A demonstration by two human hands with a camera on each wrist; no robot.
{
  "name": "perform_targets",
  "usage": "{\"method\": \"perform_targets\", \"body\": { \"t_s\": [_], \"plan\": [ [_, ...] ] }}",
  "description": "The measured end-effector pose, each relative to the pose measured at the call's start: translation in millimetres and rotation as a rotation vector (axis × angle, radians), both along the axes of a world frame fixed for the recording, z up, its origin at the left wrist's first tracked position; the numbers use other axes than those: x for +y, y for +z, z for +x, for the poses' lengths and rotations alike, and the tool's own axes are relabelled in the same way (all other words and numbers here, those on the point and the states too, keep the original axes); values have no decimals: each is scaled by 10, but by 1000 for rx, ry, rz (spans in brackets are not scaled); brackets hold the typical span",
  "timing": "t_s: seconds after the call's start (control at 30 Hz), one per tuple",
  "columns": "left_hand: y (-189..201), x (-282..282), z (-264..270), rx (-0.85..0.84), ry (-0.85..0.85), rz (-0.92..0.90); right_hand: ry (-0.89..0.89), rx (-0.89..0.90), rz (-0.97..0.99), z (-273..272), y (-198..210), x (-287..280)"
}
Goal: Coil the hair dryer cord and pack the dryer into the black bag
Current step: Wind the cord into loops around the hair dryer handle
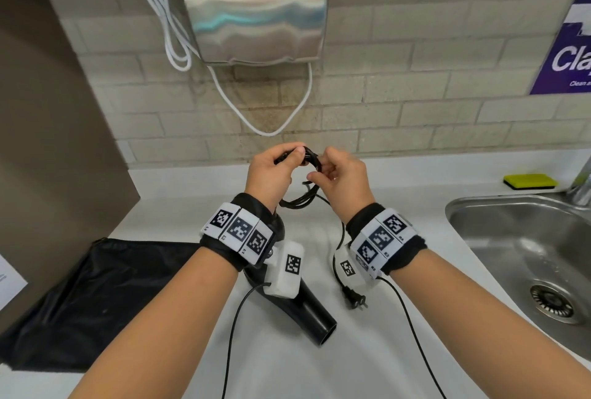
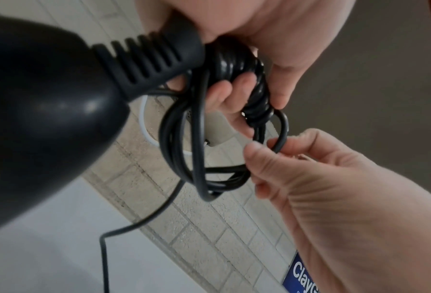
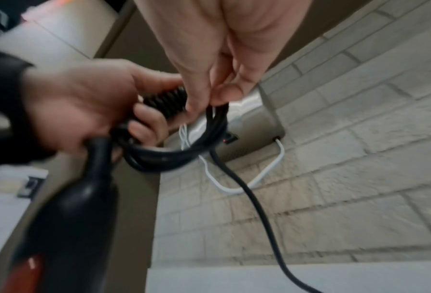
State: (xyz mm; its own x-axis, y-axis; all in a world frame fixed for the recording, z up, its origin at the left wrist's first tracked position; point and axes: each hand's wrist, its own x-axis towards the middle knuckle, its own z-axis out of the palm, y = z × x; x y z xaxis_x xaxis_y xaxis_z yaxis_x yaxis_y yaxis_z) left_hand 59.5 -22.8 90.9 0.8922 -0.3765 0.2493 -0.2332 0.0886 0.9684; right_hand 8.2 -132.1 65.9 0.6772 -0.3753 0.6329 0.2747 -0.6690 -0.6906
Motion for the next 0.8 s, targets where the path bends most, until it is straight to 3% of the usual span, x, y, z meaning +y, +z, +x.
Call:
{"method": "perform_targets", "body": {
  "t_s": [0.1, 0.37, 0.47, 0.6, 0.8],
  "plan": [
    [2, 12, -15, -32, -6, 17, 2, -34, -125, 18, -119, -8],
    [55, 3, -66, -15, -21, -35, 93, 4, -210, 1, -146, -103],
    [48, 23, -58, -14, -38, -33, 130, -55, -101, 16, -122, -161],
    [42, 44, -29, 13, -83, -2, 314, 80, 205, 72, -34, -214],
    [73, 114, -2, 88, -191, 8, 549, 250, 53, 72, 14, -183]
  ]
}}
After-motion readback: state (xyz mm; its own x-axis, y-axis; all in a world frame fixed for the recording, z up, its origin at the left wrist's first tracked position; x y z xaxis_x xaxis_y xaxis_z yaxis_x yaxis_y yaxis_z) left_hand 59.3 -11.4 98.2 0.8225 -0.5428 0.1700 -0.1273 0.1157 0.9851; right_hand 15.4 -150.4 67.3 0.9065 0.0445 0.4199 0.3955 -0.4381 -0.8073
